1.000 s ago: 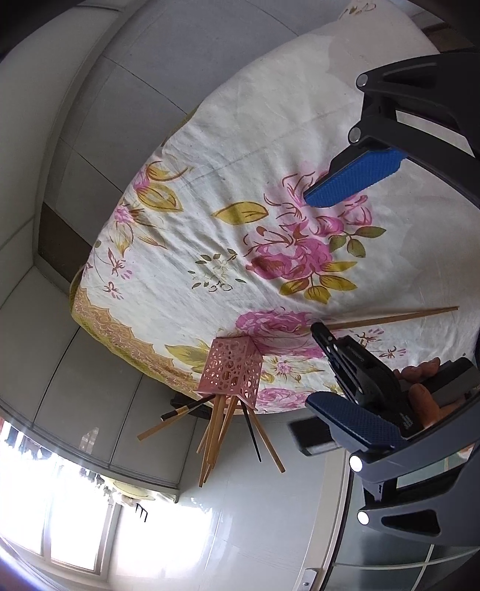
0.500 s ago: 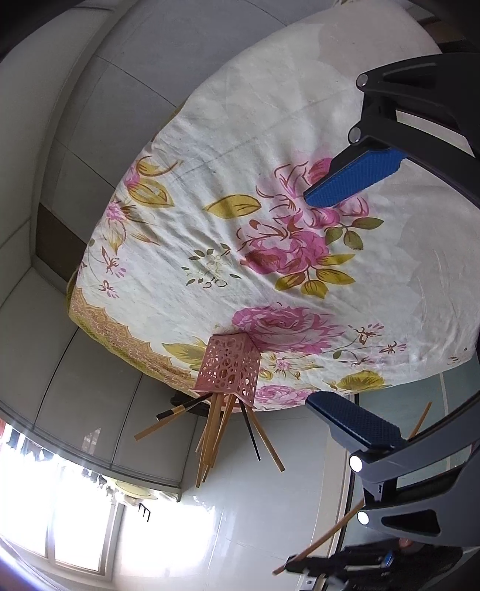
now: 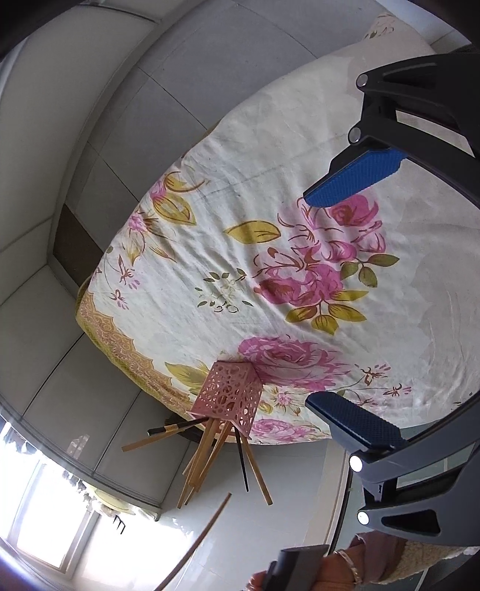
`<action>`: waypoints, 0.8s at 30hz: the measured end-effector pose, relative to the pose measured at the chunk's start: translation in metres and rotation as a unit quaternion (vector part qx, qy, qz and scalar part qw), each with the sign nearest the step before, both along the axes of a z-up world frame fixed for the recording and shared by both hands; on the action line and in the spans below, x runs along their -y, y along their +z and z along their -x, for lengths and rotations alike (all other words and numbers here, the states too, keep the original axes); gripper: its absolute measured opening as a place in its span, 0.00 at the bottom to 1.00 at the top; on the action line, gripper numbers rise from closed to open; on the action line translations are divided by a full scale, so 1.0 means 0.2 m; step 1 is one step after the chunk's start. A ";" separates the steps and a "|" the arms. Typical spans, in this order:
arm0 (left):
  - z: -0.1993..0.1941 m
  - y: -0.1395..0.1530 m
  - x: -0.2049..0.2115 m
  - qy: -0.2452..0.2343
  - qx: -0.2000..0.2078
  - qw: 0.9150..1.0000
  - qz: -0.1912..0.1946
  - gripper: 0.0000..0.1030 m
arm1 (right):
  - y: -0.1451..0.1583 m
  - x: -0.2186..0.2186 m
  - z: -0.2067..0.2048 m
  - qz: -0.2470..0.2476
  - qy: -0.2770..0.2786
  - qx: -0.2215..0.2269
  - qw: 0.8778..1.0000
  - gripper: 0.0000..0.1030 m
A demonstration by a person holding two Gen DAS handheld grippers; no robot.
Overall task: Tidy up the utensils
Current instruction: 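Lift the chopstick upright over the pink cup with the left gripper, then open the left gripper to drop the chopstick into the cup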
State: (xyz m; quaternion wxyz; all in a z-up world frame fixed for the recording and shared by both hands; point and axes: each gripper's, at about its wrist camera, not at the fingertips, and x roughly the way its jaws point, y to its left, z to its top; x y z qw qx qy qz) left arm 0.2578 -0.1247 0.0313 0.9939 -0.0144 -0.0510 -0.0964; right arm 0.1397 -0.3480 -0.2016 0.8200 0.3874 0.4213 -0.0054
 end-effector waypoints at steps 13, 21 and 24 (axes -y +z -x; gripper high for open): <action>0.07 -0.19 -0.13 0.034 0.012 0.998 0.047 0.80 | 0.10 -0.07 -0.04 0.044 0.008 0.020 0.999 0.95; 0.77 -0.01 -0.48 0.036 -0.012 0.993 0.108 0.93 | 0.61 -0.33 0.34 0.311 -0.133 0.244 0.909 0.95; 0.86 -0.07 -0.58 0.061 -0.087 0.987 0.118 0.93 | 0.67 -0.43 0.46 0.328 -0.176 0.283 0.884 0.95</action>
